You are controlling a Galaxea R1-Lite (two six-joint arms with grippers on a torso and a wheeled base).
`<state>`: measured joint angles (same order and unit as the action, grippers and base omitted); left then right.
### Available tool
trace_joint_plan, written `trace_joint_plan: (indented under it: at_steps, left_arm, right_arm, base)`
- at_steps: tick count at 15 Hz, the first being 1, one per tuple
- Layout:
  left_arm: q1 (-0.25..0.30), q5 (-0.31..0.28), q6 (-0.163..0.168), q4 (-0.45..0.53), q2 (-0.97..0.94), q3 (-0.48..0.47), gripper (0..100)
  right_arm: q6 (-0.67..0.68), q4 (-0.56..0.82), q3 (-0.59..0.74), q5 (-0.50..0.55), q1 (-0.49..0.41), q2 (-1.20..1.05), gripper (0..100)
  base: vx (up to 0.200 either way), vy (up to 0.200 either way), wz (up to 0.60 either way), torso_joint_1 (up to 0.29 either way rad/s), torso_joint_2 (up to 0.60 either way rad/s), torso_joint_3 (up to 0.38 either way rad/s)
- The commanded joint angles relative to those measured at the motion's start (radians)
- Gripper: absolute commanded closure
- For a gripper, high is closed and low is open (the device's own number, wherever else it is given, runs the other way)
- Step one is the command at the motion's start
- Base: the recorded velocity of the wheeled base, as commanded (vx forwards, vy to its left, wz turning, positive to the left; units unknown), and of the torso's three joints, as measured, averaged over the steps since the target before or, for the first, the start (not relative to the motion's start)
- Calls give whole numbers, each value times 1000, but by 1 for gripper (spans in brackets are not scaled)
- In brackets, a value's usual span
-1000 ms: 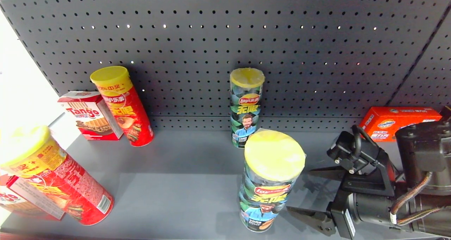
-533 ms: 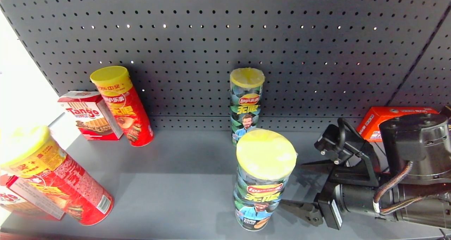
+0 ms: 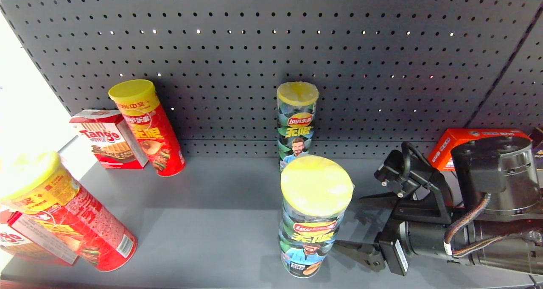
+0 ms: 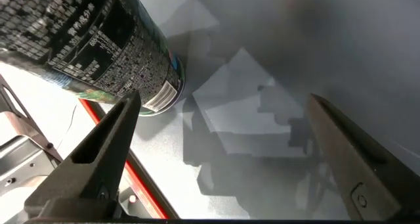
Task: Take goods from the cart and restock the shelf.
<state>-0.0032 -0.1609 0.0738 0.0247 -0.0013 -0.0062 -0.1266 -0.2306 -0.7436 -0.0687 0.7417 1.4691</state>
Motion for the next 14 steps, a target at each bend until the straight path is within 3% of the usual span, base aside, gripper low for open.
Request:
trace_joint_plan:
  at_steps: [1, 14]
  left_arm:
    - [0, 0, 0, 0, 1, 0, 0]
    - [0, 0, 0, 0, 1, 0, 0]
  right_arm:
    - [-1, 1, 1, 0, 1, 0, 0]
    - [-1, -9, -2, 0, 2, 16, 0]
  base:
    - [0, 0, 0, 0, 0, 0]
    - [0, 0, 0, 0, 0, 0]
